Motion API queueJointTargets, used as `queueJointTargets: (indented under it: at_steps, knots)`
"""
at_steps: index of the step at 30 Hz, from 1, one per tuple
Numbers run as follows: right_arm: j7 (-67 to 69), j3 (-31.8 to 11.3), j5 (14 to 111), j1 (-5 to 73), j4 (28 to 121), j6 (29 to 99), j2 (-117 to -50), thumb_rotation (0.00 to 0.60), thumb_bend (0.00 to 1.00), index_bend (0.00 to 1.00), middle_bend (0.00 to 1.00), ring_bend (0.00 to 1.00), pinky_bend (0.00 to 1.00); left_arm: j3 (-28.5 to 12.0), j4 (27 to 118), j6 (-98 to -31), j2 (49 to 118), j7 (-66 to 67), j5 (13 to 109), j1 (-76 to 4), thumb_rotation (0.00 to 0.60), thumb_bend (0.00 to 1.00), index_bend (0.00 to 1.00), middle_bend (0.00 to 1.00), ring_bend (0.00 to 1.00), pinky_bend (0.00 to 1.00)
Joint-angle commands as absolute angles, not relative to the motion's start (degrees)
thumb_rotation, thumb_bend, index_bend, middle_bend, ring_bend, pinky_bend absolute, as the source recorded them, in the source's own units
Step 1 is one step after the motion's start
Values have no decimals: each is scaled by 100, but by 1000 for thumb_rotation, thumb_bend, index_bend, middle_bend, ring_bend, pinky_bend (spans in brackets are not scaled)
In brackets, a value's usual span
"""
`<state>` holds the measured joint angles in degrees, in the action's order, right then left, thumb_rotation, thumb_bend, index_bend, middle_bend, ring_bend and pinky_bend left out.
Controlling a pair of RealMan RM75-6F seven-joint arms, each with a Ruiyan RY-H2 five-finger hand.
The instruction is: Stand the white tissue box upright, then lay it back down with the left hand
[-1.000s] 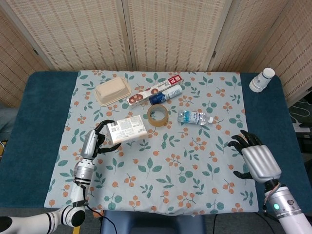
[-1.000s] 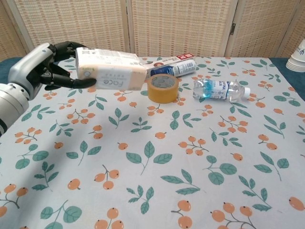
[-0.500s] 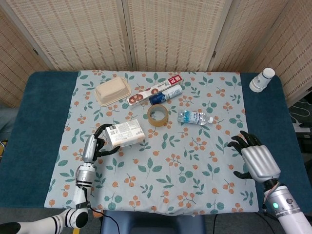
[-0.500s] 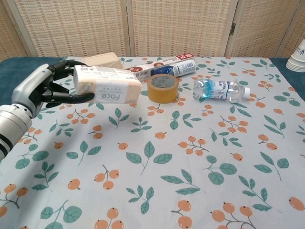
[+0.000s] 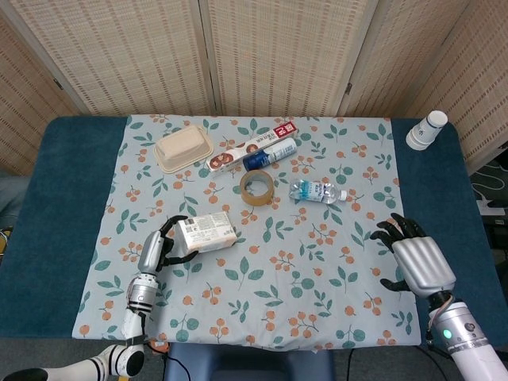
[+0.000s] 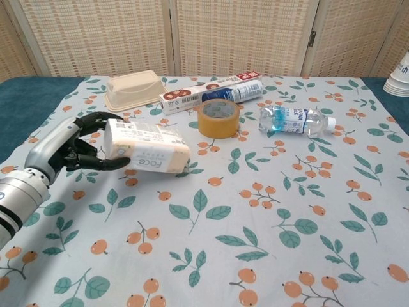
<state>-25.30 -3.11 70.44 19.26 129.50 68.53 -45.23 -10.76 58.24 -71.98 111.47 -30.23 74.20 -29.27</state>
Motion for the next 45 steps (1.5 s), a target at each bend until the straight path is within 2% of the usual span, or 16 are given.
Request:
queueJointTargets:
  at_steps: [1, 12, 16, 18, 22, 25, 30, 45]
  knots:
    - [-2534, -309, 7041, 1926, 12952, 6858, -4524, 600, 73, 301, 153, 0, 109, -1062, 5730, -7137, 11185, -3051, 7440, -2882, 600, 135, 254, 450, 997, 1000]
    - [-2555, -298, 7047, 1929, 12959, 6882, -4531, 600, 74, 301, 154, 0, 109, -1032, 5542, -6967, 11207, -3082, 7531, -2780, 600, 135, 234, 429, 990, 1000]
    - [-2559, -290, 7049, 1932, 12959, 6877, -4532, 600, 74, 301, 153, 0, 109, -978, 5597, -6805, 11111, -3017, 7566, -2778, 600, 120, 38, 304, 952, 993]
    - [-2564, -287, 7048, 1934, 12966, 6876, -4530, 600, 74, 301, 153, 0, 109, -980, 5661, -6723, 11062, -2964, 7537, -2766, 600, 117, 0, 209, 934, 981]
    - [-2572, -285, 7039, 1935, 12967, 6880, -4528, 600, 74, 301, 153, 0, 109, -989, 5798, -6585, 10946, -2868, 7516, -2768, 600, 105, 0, 67, 908, 962]
    - [-2575, -284, 7040, 1937, 12974, 6882, -4526, 600, 74, 301, 154, 0, 109, -1001, 5954, -6542, 10793, -2894, 7578, -2787, 600, 80, 0, 17, 891, 947]
    - [-2573, -283, 7042, 1936, 12977, 6887, -4524, 600, 74, 301, 153, 0, 109, -1029, 6077, -6536, 10689, -2867, 7591, -2789, 600, 77, 0, 3, 882, 941]
    - [-2375, -270, 7391, 1887, 13146, 6924, -4401, 600, 74, 301, 153, 0, 109, -944, 9168, -6819, 8512, -1764, 7575, -2328, 600, 73, 0, 9, 877, 940]
